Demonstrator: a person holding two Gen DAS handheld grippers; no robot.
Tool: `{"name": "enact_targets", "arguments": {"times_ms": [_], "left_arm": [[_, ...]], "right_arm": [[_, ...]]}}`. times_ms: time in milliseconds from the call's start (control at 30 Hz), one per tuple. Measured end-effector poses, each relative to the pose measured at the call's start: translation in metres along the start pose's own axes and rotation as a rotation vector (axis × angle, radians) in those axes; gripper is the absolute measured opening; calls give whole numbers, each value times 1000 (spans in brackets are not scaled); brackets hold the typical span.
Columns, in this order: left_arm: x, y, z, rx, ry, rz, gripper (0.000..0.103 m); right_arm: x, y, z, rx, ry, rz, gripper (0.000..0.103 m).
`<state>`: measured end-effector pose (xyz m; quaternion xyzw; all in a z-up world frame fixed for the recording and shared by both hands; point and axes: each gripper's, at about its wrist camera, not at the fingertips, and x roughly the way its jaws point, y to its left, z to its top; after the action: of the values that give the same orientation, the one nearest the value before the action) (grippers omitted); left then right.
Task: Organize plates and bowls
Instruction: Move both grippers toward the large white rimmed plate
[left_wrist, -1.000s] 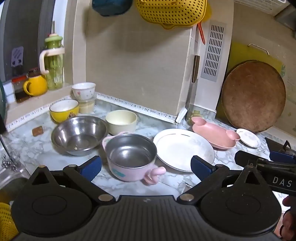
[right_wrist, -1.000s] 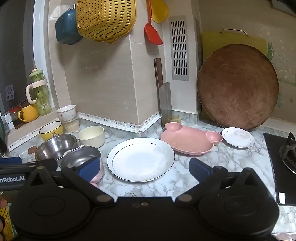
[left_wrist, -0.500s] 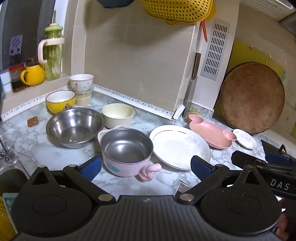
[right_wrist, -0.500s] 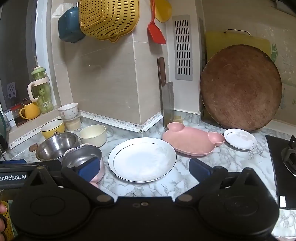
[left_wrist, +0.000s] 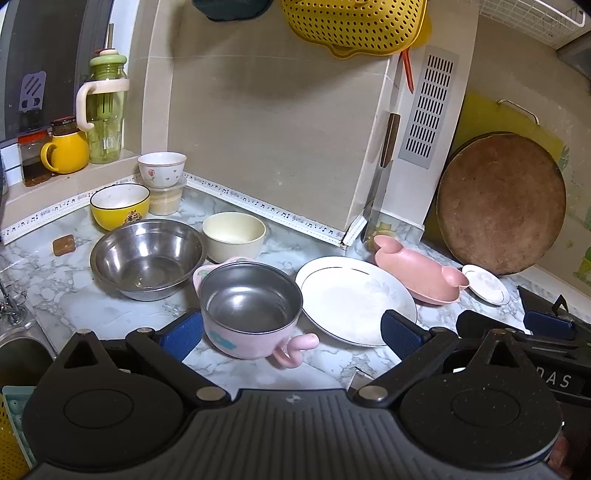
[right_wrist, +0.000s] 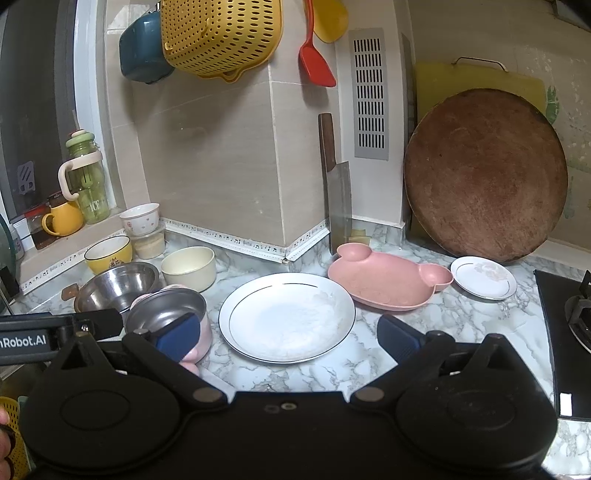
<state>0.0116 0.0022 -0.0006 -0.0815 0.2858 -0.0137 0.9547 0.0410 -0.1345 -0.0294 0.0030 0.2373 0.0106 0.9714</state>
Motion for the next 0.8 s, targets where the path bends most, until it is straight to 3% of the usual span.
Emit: {"name": "enact_targets", "arguments": {"times_ms": [800], "left_arm": [[1, -6, -5, 24, 36, -36, 103]], "right_arm": [[-10, -5, -2, 0, 8, -60, 103]]}}
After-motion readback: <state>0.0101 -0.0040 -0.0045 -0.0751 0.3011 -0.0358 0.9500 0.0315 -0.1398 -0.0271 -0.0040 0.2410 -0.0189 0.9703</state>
